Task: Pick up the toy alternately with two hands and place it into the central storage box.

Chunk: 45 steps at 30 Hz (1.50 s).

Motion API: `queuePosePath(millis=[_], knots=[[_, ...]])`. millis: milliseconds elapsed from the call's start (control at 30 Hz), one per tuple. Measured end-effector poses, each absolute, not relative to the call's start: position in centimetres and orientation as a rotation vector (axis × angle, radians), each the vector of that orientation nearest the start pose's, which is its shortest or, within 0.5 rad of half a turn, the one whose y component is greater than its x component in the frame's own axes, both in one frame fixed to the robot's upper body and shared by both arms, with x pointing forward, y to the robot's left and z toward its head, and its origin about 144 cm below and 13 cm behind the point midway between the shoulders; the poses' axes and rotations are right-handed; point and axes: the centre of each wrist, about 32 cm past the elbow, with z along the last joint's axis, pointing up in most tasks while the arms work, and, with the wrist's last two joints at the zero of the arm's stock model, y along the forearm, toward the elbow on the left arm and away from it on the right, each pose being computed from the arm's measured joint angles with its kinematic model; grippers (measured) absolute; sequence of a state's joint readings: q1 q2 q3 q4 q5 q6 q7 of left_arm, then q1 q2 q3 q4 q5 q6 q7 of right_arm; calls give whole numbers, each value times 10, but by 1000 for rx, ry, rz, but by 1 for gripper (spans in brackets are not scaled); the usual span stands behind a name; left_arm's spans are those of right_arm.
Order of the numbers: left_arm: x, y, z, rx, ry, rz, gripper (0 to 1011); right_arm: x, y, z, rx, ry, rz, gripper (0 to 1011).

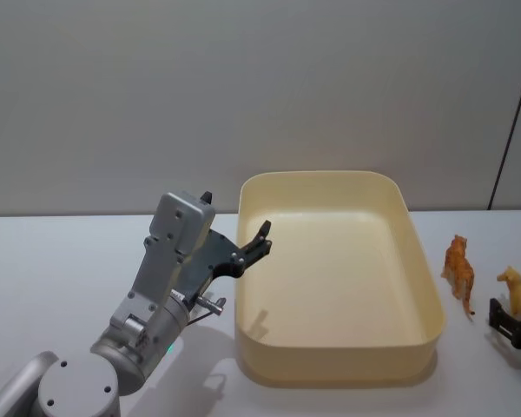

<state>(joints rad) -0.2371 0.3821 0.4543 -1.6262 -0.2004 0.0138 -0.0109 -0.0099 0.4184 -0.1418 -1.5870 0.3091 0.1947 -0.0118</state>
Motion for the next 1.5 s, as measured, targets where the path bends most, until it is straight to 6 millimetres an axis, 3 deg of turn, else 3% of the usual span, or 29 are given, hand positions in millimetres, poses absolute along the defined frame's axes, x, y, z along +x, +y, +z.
queuePosePath(millis=[467, 933, 1500], knots=[[492, 198, 1204, 61, -268, 1124, 1001, 464, -301, 1142, -308, 100, -1429, 528], [492, 198, 1204, 61, -268, 1124, 1001, 466, -300, 1140, -310, 99, -1424, 476], [492, 198, 1204, 61, -268, 1124, 1001, 437, -315, 1160, -126, 11, -1345, 476]])
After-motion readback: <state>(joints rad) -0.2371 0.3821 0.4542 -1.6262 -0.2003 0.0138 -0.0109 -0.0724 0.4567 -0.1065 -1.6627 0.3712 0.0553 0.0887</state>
